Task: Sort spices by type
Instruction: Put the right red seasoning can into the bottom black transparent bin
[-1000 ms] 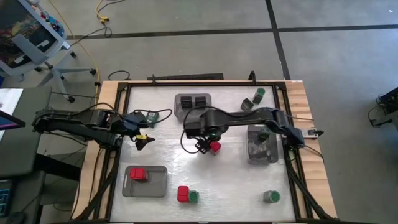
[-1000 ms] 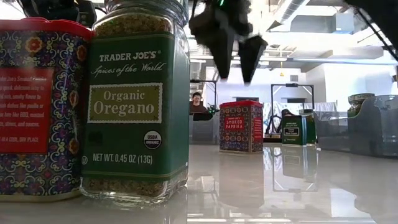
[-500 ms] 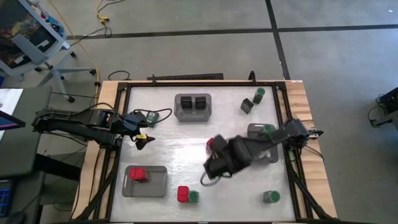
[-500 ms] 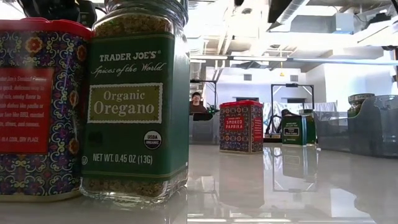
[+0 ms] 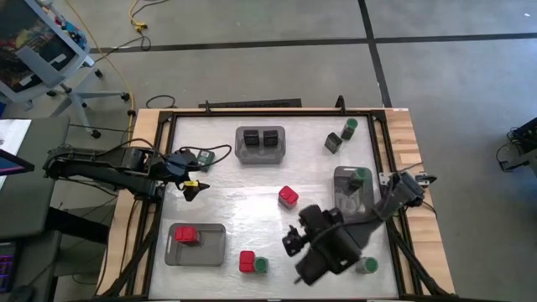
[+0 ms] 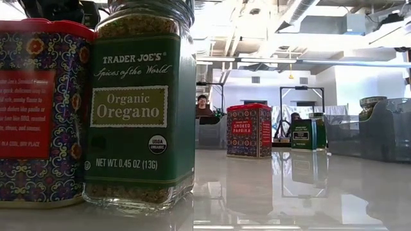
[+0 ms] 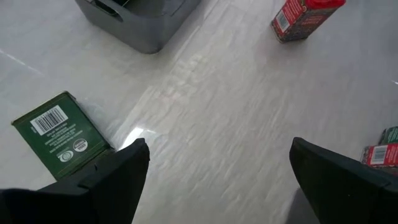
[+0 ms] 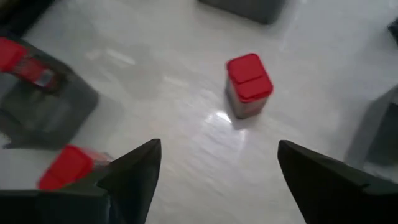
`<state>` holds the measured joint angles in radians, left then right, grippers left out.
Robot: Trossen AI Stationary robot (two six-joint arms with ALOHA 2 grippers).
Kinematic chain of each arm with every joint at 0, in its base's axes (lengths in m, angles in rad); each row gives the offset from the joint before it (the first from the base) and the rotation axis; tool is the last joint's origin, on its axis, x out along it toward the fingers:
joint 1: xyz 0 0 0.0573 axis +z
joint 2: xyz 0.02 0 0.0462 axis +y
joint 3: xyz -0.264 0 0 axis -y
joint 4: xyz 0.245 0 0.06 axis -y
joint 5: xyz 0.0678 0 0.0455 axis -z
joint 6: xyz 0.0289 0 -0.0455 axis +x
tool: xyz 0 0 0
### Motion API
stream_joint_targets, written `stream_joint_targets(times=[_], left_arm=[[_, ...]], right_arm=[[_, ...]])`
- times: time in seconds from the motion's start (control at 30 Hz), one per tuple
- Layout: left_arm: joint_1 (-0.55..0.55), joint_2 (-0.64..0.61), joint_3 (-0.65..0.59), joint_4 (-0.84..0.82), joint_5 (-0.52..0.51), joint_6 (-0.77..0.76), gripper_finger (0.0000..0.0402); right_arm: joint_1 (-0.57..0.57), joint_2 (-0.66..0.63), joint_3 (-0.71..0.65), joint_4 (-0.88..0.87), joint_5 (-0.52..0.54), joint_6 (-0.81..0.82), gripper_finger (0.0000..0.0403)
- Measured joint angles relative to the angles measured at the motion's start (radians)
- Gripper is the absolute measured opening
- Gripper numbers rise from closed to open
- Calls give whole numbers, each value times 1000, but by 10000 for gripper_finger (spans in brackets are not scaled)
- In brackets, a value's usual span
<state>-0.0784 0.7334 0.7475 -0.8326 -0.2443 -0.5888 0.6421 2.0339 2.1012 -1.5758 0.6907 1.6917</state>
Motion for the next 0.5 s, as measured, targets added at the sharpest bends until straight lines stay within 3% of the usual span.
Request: stream_joint_targets(times=[0.13, 0.27, 0.5], left_arm=[[0, 0, 0, 3, 35, -3, 373], [0, 19, 0, 56, 77, -1, 373], [0, 159, 2, 332, 80, 159, 373]], right_arm=[[64, -4, -66, 5, 82, 36, 315], [93, -4, -146, 4, 94, 63, 285], [112, -12, -265, 3, 98, 85, 271]])
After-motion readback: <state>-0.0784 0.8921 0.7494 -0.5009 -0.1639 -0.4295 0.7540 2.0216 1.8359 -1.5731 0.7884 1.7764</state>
